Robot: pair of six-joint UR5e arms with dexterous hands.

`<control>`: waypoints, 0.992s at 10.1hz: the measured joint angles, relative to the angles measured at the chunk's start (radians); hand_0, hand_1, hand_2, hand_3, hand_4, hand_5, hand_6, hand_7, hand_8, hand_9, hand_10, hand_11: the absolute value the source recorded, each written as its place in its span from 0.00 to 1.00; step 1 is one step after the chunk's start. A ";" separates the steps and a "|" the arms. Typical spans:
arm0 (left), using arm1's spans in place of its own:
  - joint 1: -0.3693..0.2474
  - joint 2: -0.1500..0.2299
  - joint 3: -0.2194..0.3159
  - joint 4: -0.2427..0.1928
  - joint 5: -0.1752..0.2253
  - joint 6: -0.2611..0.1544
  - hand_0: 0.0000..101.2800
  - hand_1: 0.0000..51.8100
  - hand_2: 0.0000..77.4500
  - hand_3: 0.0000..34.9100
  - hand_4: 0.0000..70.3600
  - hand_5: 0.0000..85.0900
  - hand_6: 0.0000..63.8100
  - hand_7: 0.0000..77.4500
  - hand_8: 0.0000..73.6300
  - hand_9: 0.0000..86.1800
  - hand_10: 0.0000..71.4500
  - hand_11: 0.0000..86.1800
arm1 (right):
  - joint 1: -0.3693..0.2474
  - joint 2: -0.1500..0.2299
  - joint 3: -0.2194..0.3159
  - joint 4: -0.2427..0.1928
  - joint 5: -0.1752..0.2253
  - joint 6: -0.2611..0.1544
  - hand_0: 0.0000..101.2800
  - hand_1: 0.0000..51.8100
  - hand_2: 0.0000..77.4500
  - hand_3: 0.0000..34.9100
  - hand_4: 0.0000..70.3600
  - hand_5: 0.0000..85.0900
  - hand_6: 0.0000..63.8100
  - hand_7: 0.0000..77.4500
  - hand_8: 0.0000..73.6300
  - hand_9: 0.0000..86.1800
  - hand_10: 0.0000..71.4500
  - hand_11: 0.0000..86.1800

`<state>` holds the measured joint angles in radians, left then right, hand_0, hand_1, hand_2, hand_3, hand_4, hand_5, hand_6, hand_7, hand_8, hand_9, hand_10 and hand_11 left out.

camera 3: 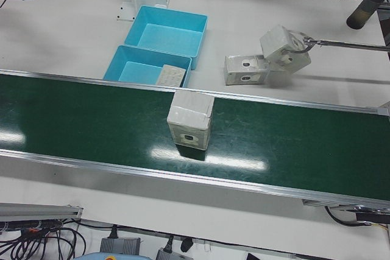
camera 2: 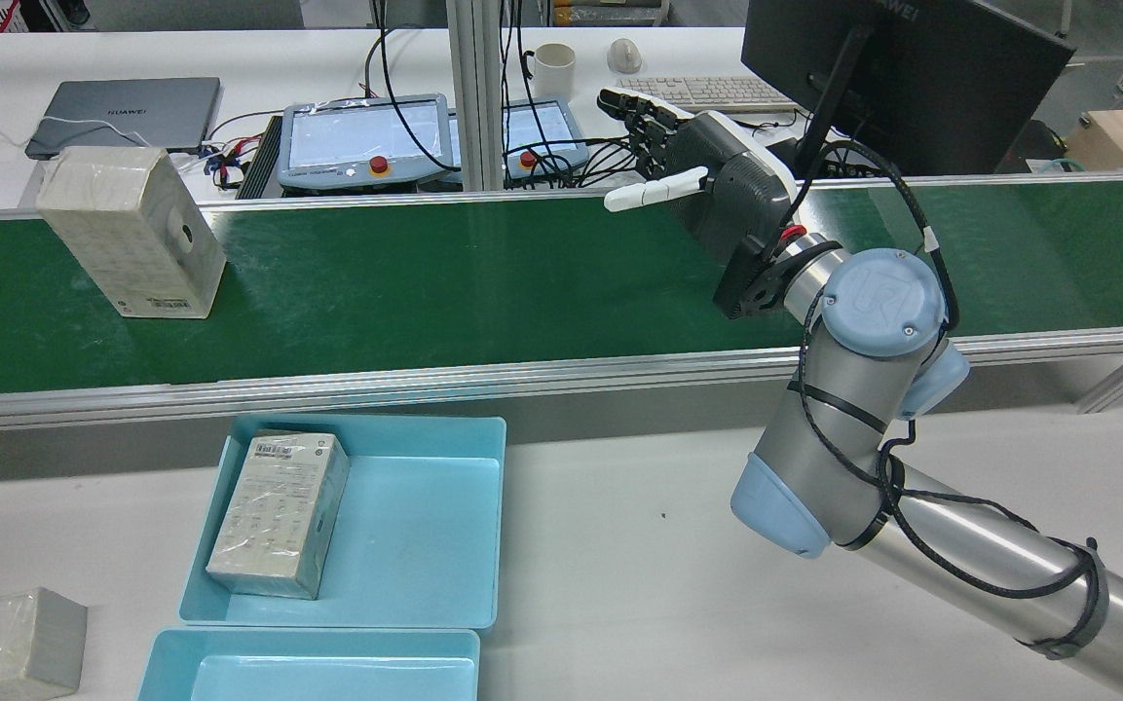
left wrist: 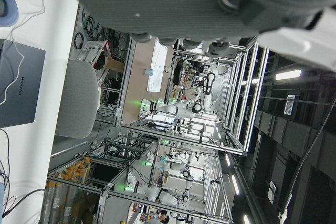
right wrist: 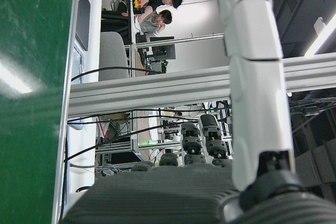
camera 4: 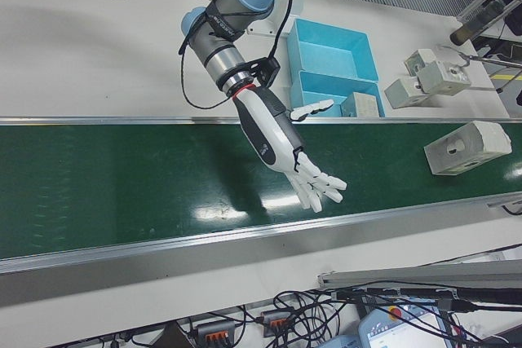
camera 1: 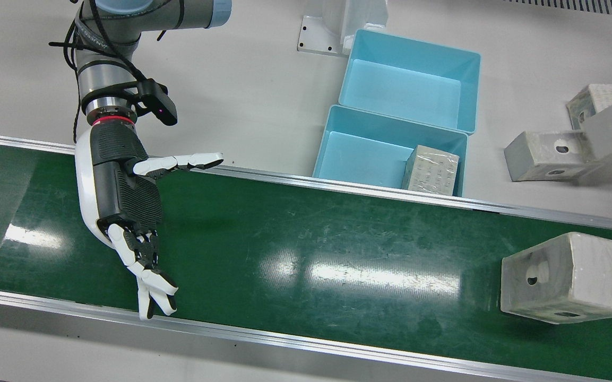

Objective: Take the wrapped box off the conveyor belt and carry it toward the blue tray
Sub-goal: 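Position the open right hand beside the belt as the wrapped box approaches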

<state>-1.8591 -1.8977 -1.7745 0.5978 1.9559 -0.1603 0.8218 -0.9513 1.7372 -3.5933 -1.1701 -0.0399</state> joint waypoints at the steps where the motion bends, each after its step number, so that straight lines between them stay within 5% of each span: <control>1: 0.000 0.000 0.000 0.000 0.000 0.000 0.00 0.00 0.01 0.00 0.00 0.01 0.01 0.01 0.01 0.01 0.00 0.01 | -0.011 0.003 -0.002 0.001 0.003 -0.020 0.50 0.32 0.06 0.00 0.13 0.19 0.06 0.06 0.01 0.02 0.00 0.01; 10: 0.000 0.000 0.000 0.000 0.000 0.000 0.00 0.00 0.01 0.00 0.00 0.01 0.01 0.01 0.01 0.01 0.00 0.01 | -0.035 0.003 -0.008 0.007 0.010 -0.071 0.50 0.32 0.07 0.00 0.13 0.19 0.06 0.06 0.01 0.01 0.00 0.01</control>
<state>-1.8592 -1.8977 -1.7745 0.5978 1.9559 -0.1603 0.7870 -0.9481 1.7292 -3.5866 -1.1597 -0.1105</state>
